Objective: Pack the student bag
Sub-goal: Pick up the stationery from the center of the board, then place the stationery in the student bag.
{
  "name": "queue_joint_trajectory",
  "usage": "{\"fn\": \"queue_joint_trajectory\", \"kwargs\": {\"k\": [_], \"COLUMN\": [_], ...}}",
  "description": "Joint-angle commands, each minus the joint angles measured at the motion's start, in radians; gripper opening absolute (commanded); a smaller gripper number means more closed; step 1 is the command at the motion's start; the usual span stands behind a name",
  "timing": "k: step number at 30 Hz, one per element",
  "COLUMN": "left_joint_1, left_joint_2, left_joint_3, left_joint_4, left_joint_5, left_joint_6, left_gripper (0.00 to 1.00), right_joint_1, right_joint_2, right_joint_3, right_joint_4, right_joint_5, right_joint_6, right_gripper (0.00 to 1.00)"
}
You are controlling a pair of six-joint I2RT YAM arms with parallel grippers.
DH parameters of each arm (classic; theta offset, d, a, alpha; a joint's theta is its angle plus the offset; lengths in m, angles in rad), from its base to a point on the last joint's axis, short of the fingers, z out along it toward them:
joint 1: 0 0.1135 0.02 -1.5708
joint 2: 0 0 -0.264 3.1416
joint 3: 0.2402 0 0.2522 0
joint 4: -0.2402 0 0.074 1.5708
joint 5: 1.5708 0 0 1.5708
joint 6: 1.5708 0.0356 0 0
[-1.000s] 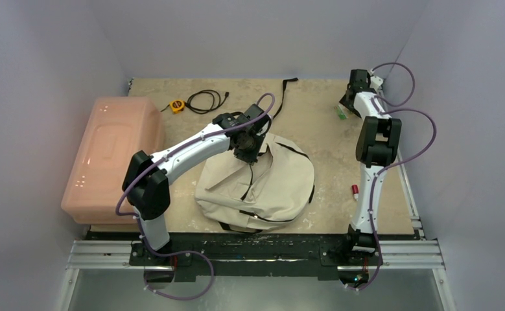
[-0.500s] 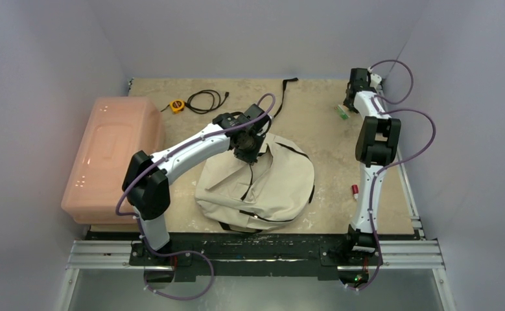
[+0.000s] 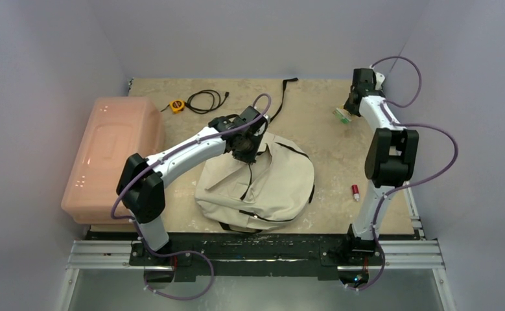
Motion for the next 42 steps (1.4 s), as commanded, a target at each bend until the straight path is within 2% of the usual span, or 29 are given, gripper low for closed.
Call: {"fn": "queue_joint_trajectory", "kwargs": {"k": [1, 5, 10, 14, 17, 23, 28, 33, 38, 42], "left_joint_1": [0.017, 0.029, 0.034, 0.034, 0.033, 0.034, 0.034, 0.032, 0.03, 0.019], "left_joint_2": [-0.017, -0.004, -0.012, -0.03, -0.048, -0.061, -0.09, -0.12, -0.132, -0.129], "left_joint_3": [0.014, 0.06, 0.056, 0.034, 0.018, 0.019, 0.009, -0.004, -0.017, -0.021], "left_joint_4": [0.024, 0.001, 0.008, 0.026, 0.036, 0.031, 0.039, 0.043, 0.065, 0.066], "left_joint_5": [0.028, 0.035, 0.022, 0.033, 0.031, 0.036, 0.03, 0.015, 0.054, 0.081], "left_joint_6": [-0.037, -0.017, 0.0, -0.006, 0.001, 0.008, 0.011, 0.01, 0.007, 0.008], "left_gripper": [0.0, 0.0, 0.0, 0.0, 0.0, 0.0, 0.0, 0.0, 0.0, 0.0], "right_joint_1": [0.053, 0.157, 0.35, 0.458, 0.546, 0.715, 0.793, 0.808, 0.808, 0.796], "right_joint_2": [-0.206, -0.371, -0.581, -0.767, -0.836, -0.859, -0.773, -0.693, -0.595, -0.555], "right_joint_3": [-0.158, -0.298, -0.48, -0.631, -0.699, -0.705, -0.641, -0.594, -0.522, -0.489], "right_joint_4": [0.035, 0.027, 0.028, 0.061, 0.052, -0.009, -0.11, -0.161, -0.122, -0.02], "right_joint_5": [-0.044, -0.096, -0.165, -0.305, -0.397, -0.426, -0.395, -0.359, -0.317, -0.308], "right_joint_6": [-0.033, -0.041, -0.098, -0.162, -0.175, -0.155, -0.152, -0.108, -0.034, 0.086], "right_gripper": [0.0, 0.0, 0.0, 0.0, 0.0, 0.0, 0.0, 0.0, 0.0, 0.0]}}
